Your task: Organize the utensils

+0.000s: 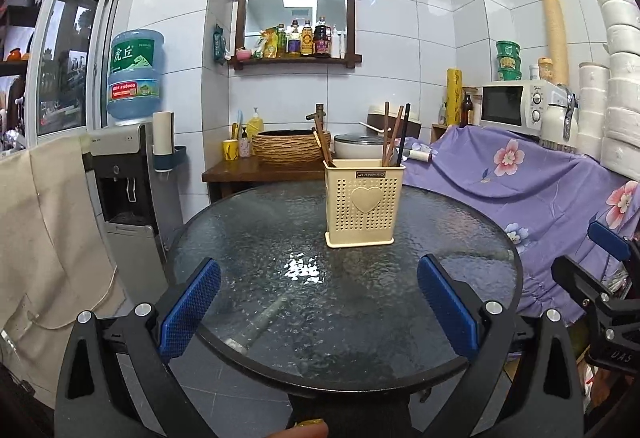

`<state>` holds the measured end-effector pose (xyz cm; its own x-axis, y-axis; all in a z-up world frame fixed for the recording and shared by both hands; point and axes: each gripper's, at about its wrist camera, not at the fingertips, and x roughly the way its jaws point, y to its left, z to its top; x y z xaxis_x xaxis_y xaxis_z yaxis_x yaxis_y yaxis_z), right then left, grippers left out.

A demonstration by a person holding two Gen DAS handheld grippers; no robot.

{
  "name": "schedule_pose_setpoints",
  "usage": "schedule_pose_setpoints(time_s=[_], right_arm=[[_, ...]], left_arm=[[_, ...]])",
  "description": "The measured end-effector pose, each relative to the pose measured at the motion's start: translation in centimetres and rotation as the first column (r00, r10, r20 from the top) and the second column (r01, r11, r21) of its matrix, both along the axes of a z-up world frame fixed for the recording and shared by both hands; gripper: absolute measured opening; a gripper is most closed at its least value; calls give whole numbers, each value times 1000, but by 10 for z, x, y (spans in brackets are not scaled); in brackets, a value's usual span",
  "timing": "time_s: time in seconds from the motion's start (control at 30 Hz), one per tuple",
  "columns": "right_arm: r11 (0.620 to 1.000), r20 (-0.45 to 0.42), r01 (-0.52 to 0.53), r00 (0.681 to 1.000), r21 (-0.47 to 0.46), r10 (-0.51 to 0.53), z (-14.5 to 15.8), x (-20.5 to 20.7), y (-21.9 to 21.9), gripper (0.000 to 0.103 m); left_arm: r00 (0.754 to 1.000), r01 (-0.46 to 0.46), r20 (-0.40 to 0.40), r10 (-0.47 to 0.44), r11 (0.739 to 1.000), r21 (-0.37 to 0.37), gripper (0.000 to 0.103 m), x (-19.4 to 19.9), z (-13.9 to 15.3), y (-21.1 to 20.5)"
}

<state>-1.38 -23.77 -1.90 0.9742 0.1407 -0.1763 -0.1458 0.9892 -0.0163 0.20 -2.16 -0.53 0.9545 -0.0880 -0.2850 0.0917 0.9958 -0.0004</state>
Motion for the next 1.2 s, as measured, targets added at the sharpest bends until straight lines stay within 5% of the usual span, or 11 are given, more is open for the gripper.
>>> schedule_pose_setpoints(time_s=[1.2], right_arm=[[1000, -17, -13, 1000, 10, 13, 1, 3, 0, 97]], left_arm=[[999, -40, 10, 40, 999, -20, 97, -6, 0, 7]])
